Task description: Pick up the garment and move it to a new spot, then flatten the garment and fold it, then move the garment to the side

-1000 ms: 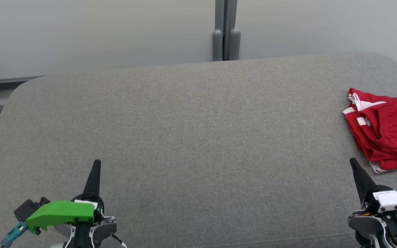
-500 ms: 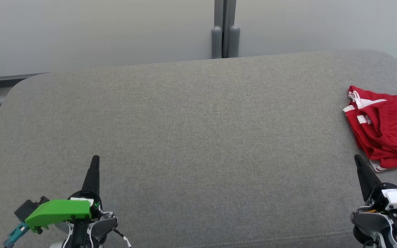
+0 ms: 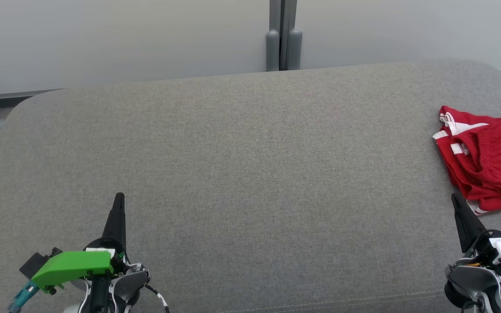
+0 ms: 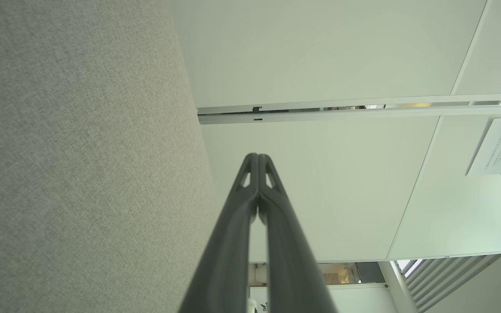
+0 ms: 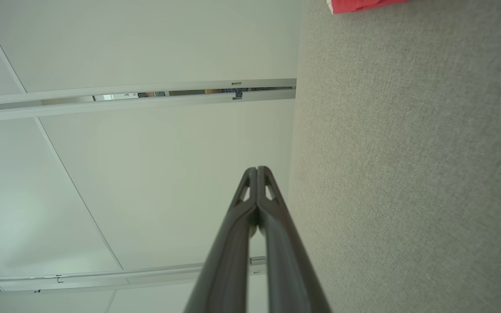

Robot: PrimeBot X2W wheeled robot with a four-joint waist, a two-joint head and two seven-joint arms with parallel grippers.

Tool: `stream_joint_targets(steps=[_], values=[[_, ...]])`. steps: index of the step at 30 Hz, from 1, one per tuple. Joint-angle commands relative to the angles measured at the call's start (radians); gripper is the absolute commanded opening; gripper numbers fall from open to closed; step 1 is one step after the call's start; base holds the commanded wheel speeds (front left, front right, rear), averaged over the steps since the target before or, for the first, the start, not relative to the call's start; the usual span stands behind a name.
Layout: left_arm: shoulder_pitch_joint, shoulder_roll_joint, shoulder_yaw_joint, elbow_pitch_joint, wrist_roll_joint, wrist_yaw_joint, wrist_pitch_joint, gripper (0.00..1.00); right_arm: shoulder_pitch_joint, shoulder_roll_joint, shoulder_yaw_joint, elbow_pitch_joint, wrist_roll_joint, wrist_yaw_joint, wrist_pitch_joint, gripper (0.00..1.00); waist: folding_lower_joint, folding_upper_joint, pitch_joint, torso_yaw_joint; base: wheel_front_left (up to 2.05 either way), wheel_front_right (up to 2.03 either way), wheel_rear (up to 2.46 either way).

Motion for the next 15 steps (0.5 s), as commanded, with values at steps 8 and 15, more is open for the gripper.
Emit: stream_joint_targets(steps=[8,15], values=[[-0.015,0.000,0.005,0.000,-0.007,-0.003,0.004,0.00,-0.008,-0.005,-0.003,0.002,0.006,0.000,0.005,0.00,0.0000,0.0000,0.000,0.000,0.00,0.00,0.00],[-0.015,0.000,0.005,0.000,-0.007,-0.003,0.004,0.00,-0.008,-0.005,-0.003,0.002,0.006,0.000,0.005,0.00,0.0000,0.0000,0.000,0.000,0.00,0.00,0.00]])
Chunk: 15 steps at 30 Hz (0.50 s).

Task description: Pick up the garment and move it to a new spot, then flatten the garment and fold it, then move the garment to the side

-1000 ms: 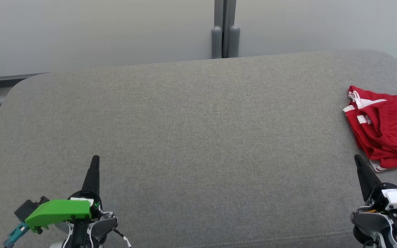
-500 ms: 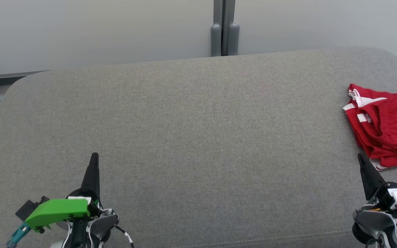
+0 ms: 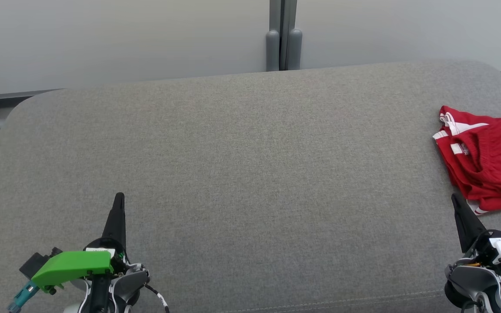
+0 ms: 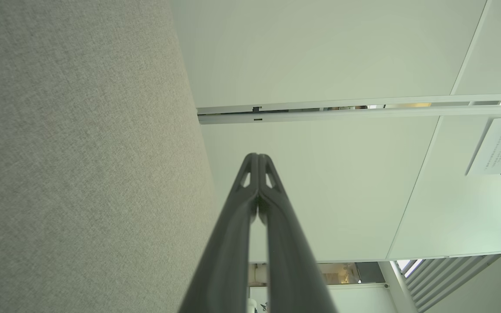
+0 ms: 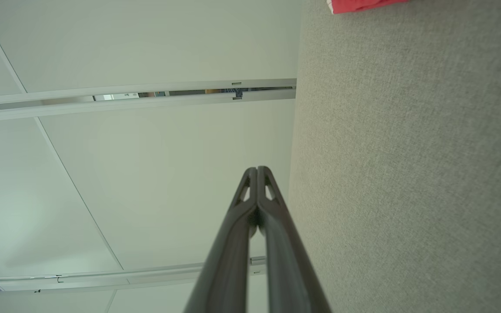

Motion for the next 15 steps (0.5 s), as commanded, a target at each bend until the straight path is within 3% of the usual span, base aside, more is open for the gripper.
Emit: stream_joint_targets(steps=[1,15], values=[[-0.014,0.000,0.005,0.000,-0.007,-0.003,0.004,0.00,-0.008,-0.005,-0.003,0.002,0.006,0.000,0.005,0.00,0.0000,0.0000,0.000,0.000,0.00,0.00,0.00],[-0.014,0.000,0.005,0.000,-0.007,-0.003,0.004,0.00,-0.008,-0.005,-0.002,0.002,0.006,0.000,0.005,0.00,0.0000,0.0000,0.000,0.000,0.00,0.00,0.00]])
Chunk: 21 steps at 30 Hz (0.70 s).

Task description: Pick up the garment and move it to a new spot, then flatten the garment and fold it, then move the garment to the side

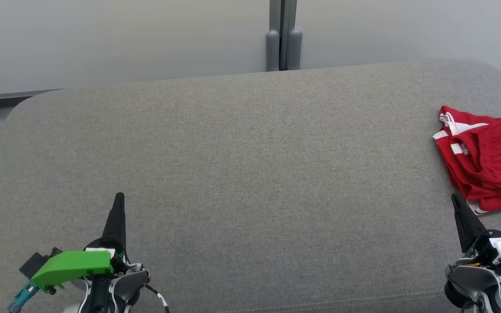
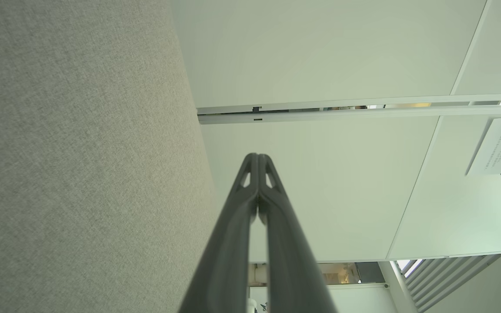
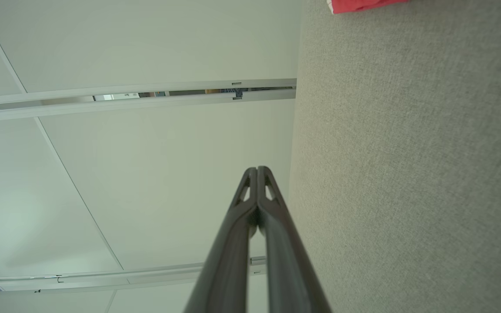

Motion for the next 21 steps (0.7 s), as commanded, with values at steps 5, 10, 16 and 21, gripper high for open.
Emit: stream_joint_targets(steps=[5,10,16,21], values=[[-0.014,0.000,0.004,0.000,-0.007,-0.003,0.004,0.00,-0.008,-0.005,-0.002,0.002,0.006,0.000,0.005,0.00,0.0000,0.0000,0.000,0.000,0.00,0.00,0.00],[-0.014,0.000,0.004,0.000,-0.007,-0.003,0.004,0.00,-0.008,-0.005,-0.002,0.002,0.005,0.000,0.005,0.00,0.0000,0.0000,0.000,0.000,0.00,0.00,0.00],[-0.014,0.000,0.004,0.000,-0.007,-0.003,0.004,0.00,-0.008,-0.005,-0.002,0.002,0.005,0.000,0.005,0.00,0.0000,0.0000,0.000,0.000,0.00,0.00,0.00],[-0.014,0.000,0.004,0.000,-0.007,-0.003,0.004,0.00,-0.008,-0.005,-0.002,0.002,0.005,0.000,0.005,0.00,0.0000,0.0000,0.000,0.000,0.00,0.00,0.00]])
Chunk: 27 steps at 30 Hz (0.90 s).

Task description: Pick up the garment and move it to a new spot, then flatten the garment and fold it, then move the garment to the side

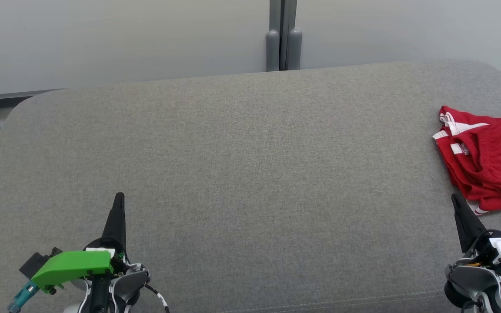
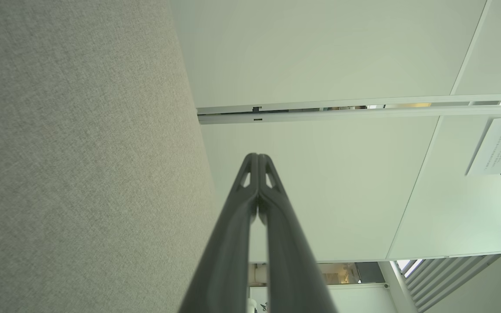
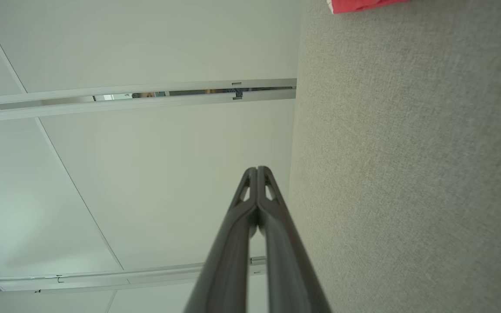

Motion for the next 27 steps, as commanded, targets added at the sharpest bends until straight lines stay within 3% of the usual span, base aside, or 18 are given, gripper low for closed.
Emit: stream_joint_targets(steps=[1,27], values=[[-0.014,0.000,0.004,0.000,-0.007,-0.003,0.004,0.00,-0.008,-0.005,-0.002,0.002,0.005,0.000,0.005,0.00,0.0000,0.0000,0.000,0.000,0.00,0.00,0.00],[-0.014,0.000,0.003,0.000,-0.007,-0.003,0.003,0.00,-0.008,-0.005,-0.002,0.002,0.005,0.000,0.005,0.00,0.0000,0.0000,0.000,0.000,0.00,0.00,0.00]])
